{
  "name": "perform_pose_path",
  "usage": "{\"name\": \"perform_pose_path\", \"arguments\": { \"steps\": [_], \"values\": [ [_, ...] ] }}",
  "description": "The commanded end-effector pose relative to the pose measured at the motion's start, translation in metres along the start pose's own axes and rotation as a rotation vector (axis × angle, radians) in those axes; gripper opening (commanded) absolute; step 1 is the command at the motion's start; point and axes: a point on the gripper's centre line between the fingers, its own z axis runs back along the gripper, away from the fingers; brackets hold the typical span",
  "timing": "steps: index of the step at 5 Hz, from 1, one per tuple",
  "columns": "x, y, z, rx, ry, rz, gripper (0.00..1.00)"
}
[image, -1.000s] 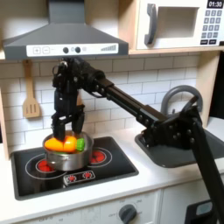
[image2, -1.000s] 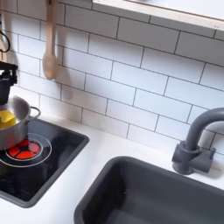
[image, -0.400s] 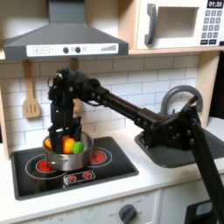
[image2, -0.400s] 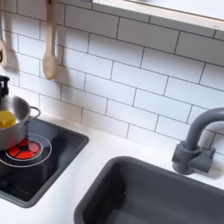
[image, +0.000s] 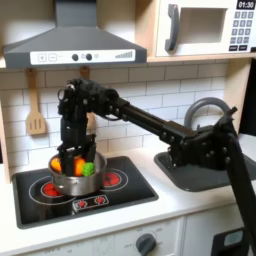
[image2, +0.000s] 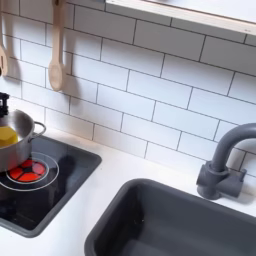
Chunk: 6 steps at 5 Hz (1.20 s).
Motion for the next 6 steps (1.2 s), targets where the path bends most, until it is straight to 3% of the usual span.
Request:
{"name": "perform_pose_path", "arguments": {
  "steps": [1,2,5,6],
  "values": [
    [-0.001,0.0,0.003,-0.003,-0.012,-0.009,0.0],
    [-0.003,-0.001,0.002,-0.005,-0.018,-0.025,0.0],
    [-0.011,-0.007,0.031,-0.036,-0.111,-0.071,0.0],
    [-0.02,-0.013,0.036,-0.05,-0.131,-0.121,0.0]
  ]
}}
